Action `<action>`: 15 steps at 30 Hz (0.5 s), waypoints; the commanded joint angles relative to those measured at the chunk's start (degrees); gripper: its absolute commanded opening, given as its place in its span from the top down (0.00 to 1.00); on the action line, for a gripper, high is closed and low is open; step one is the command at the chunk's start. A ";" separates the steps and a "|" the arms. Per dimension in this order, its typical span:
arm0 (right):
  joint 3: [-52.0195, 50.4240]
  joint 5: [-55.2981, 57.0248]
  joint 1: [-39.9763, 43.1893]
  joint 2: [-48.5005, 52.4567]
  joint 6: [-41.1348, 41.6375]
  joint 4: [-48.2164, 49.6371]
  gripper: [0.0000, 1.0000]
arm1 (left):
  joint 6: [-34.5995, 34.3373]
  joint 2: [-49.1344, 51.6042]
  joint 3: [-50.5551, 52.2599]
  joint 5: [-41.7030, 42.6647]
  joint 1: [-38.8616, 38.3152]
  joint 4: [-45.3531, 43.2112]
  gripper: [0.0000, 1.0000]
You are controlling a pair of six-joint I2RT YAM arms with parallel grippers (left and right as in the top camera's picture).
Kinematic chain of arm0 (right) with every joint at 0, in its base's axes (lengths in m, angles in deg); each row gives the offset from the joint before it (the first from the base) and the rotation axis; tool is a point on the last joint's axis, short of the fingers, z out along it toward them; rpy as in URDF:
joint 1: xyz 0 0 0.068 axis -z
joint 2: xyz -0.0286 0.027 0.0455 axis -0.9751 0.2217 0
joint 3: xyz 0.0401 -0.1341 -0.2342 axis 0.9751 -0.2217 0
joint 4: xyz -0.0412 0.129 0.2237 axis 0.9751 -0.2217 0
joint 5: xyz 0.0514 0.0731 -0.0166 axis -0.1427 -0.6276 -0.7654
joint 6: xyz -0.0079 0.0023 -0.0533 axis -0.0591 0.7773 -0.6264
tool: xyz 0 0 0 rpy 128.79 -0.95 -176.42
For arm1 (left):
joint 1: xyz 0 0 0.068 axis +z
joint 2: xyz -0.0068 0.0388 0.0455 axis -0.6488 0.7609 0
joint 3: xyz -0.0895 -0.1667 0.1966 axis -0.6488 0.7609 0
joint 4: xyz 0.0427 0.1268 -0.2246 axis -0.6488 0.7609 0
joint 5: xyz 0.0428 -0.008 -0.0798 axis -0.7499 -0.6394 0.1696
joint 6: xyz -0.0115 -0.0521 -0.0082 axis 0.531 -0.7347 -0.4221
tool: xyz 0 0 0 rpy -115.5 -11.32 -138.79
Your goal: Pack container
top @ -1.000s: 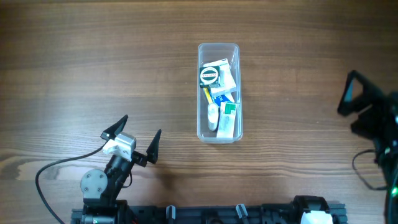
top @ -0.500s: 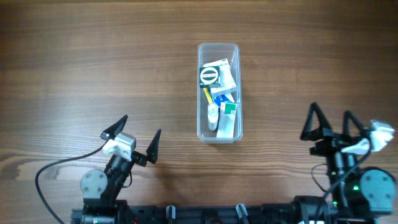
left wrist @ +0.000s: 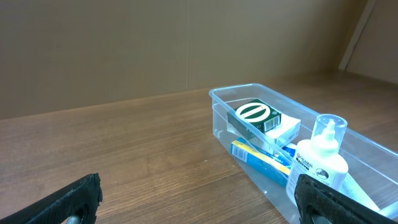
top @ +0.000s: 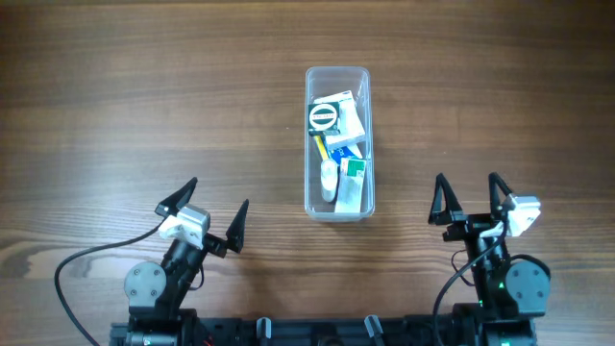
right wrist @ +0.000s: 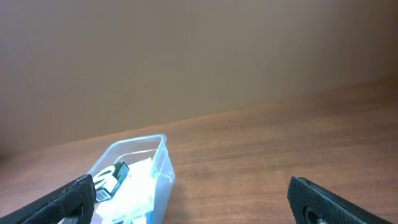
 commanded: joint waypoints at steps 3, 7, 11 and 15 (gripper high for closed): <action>-2.62 -0.87 -0.28 -1.09 -1.64 2.34 0.00 | 0.46 -0.57 0.07 -0.35 0.37 0.42 0.00; -6.67 -0.02 -0.28 -1.09 -0.48 6.05 0.00 | 0.44 -0.57 0.07 -0.35 0.37 0.42 0.00; -7.37 2.80 -0.28 -1.09 0.35 6.71 0.00 | 0.46 -0.57 0.07 -0.35 0.37 0.42 0.00; -7.37 2.75 -0.28 -1.09 -1.53 6.56 0.00 | 0.44 -0.57 0.07 -0.35 0.37 0.42 0.00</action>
